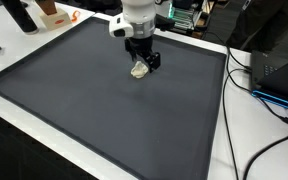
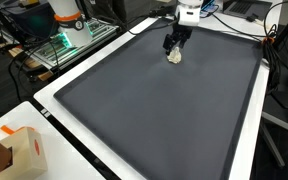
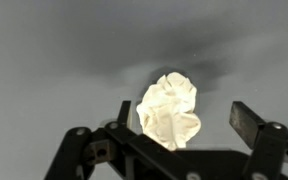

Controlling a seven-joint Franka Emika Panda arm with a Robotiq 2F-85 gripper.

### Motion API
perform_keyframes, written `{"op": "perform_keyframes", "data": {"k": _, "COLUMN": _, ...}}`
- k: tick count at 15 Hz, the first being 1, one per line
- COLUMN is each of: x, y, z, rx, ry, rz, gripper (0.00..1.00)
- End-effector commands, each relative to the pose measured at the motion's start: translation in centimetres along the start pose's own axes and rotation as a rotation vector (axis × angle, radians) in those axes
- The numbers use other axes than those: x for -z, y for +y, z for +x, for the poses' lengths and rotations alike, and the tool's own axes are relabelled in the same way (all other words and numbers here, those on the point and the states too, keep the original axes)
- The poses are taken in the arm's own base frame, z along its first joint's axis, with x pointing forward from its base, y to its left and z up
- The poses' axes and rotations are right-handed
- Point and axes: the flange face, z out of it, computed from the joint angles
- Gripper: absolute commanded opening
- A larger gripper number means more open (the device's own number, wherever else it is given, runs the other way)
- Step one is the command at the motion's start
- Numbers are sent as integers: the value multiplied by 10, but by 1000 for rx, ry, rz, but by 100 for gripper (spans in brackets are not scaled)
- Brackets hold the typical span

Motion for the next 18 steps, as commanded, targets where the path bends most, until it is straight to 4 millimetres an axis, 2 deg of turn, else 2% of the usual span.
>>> {"op": "perform_keyframes", "data": {"k": 1, "x": -10, "y": -2, "z": -1, "rx": -29, "ry": 23, "rz": -21, "gripper": 100}}
{"op": "perform_keyframes", "data": {"k": 7, "x": -16, "y": -3, "z": 3, "rx": -42, "ry": 53, "rz": -20, "gripper": 100}}
{"op": "perform_keyframes", "data": {"k": 9, "x": -18, "y": -2, "z": 5, "rx": -44, "ry": 57, "rz": -22, "gripper": 94}}
{"op": "perform_keyframes", "data": {"k": 10, "x": -19, "y": -1, "z": 6, "rx": -51, "ry": 55, "rz": -21, "gripper": 94}}
{"op": "perform_keyframes", "data": {"k": 11, "x": -20, "y": -1, "z": 6, "rx": -52, "ry": 54, "rz": -20, "gripper": 70}}
{"op": "perform_keyframes", "data": {"k": 13, "x": -21, "y": -1, "z": 7, "rx": -57, "ry": 53, "rz": -19, "gripper": 67}}
{"op": "perform_keyframes", "data": {"k": 18, "x": -21, "y": -1, "z": 8, "rx": -60, "ry": 59, "rz": -29, "gripper": 27}}
